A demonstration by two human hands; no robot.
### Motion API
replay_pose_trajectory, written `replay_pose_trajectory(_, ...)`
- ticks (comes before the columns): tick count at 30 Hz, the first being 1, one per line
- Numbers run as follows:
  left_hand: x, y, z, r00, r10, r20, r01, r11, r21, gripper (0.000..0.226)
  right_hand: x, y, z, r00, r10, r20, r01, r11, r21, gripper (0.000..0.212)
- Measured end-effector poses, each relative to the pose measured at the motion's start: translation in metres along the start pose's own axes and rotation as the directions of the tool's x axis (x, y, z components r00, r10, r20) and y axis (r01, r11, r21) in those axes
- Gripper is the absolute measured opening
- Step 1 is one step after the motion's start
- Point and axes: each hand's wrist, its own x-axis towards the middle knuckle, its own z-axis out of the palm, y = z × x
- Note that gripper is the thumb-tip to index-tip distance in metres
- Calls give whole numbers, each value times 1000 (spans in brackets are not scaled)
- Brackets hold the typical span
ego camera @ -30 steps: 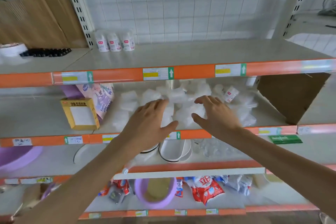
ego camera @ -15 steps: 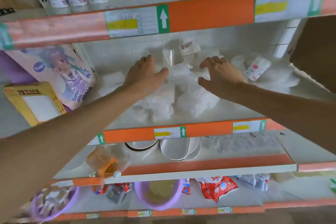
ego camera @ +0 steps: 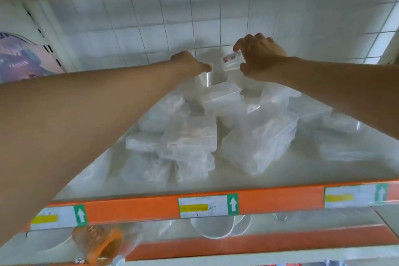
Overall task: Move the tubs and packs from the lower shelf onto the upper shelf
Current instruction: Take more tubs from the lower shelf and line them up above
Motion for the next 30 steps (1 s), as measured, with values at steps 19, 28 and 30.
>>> replay_pose_trajectory(19,17,10,17,963,158,-216,-115,973,200,41,22,16,22,987,-92,-134,47,950,-308,57)
replay_pose_trajectory(28,-27,-18,-6,838,434,-330,-335,888,315,62,-11,13,8,984,-72,-163,55,992,-110,52)
replay_pose_trajectory(30,-40,-29,-10,821,466,-331,-355,869,345,61,-19,9,1,982,-83,-170,68,994,-88,52)
